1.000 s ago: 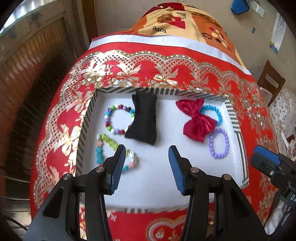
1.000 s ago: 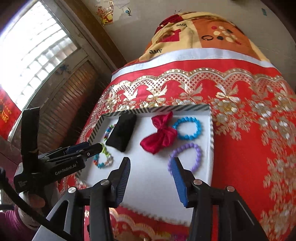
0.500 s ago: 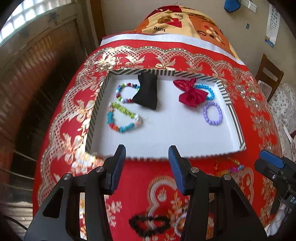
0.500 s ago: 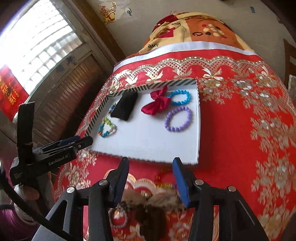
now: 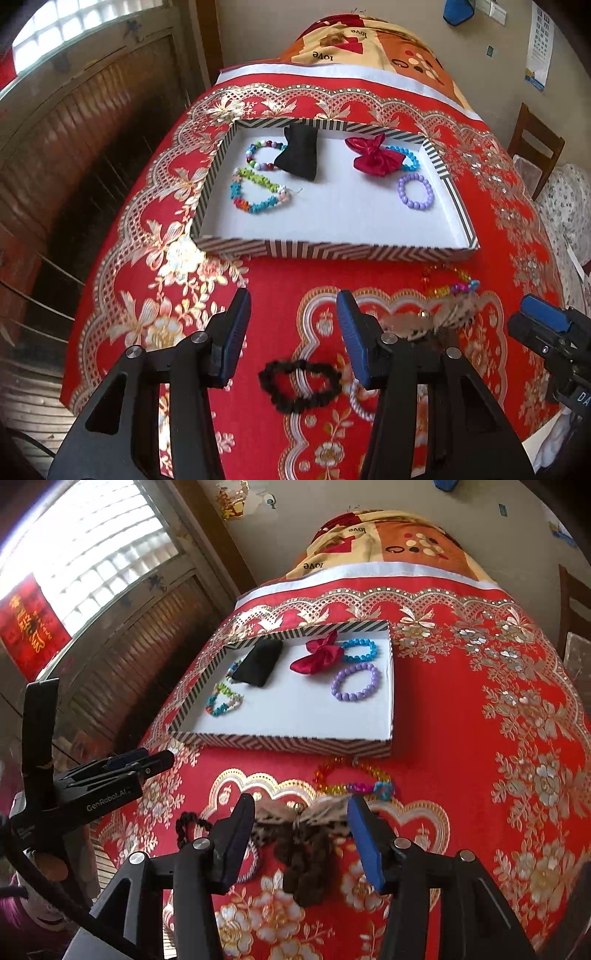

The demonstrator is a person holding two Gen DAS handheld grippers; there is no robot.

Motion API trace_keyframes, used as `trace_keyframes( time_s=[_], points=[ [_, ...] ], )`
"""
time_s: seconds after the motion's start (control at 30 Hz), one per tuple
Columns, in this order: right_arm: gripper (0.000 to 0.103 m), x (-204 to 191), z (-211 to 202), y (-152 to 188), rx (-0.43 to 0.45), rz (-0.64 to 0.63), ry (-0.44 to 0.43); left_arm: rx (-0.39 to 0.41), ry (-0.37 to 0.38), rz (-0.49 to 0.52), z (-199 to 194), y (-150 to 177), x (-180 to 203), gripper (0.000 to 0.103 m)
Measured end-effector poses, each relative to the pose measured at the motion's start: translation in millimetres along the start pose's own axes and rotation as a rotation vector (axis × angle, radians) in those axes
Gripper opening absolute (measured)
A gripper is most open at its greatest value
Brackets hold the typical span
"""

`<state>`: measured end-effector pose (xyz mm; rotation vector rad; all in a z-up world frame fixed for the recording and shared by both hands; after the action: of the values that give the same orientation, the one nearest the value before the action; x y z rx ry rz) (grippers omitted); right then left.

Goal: Organize jewelry
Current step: 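Move both open tools back over the remaining jewelry pile, then grasp the leopard-print bow scrunchie with the right tool while the left grasps the black scrunchie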

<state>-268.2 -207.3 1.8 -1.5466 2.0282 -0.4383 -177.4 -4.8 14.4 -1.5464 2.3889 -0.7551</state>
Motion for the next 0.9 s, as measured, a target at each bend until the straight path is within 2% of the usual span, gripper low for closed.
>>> trace_keyframes(
  time_s=[0.2,0.67,0.9],
  points=[
    [0.055,-5.6,-8.1,13.4,-0.001,-0.013,0.001,0.003,-0.002,-0.001,-7.8,13.3,-1.0,0.048],
    [0.056,-4.7,-11.8,31.3,-0.021,-0.02,0.012,-0.017,-0.007,-0.003,-8.3,28.3,-4.5,0.048],
    [0.056,-3.4,-5.2,35.3,-0.041,-0.024,0.01,-0.048,0.015,-0.03,-3.3,30.1,-16.0,0.048]
  ],
)
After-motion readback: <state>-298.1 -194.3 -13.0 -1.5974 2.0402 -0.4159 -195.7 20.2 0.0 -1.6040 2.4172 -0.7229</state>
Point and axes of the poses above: each gripper's, at about its wrist camera, not at the fingertips, and z roughly the way its jaws point, x to its right, y to its underside, the point moved 2 cm from there along z, roughly the way its jaws point, and after that the axes turned 8 degrees about y, right-handed, at the moved point
